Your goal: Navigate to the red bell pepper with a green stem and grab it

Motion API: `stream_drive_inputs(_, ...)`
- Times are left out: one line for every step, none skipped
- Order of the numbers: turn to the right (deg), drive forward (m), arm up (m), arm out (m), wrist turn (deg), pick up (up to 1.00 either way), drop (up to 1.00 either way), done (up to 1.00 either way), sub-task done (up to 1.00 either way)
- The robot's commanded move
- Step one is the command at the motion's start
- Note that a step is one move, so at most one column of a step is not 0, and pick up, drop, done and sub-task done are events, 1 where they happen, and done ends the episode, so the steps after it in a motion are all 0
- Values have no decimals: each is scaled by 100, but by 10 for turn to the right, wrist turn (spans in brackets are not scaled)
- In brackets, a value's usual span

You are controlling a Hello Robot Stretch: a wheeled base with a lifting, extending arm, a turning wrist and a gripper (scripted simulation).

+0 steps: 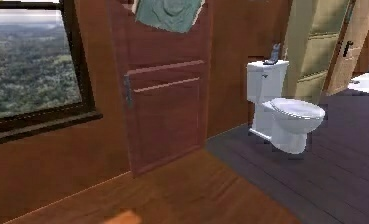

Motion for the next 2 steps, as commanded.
stream_drive_inputs(-330,0,0,0,0,0,0,0,0)
stream_drive_inputs(0,30,0,0,0,0,0,0,0)
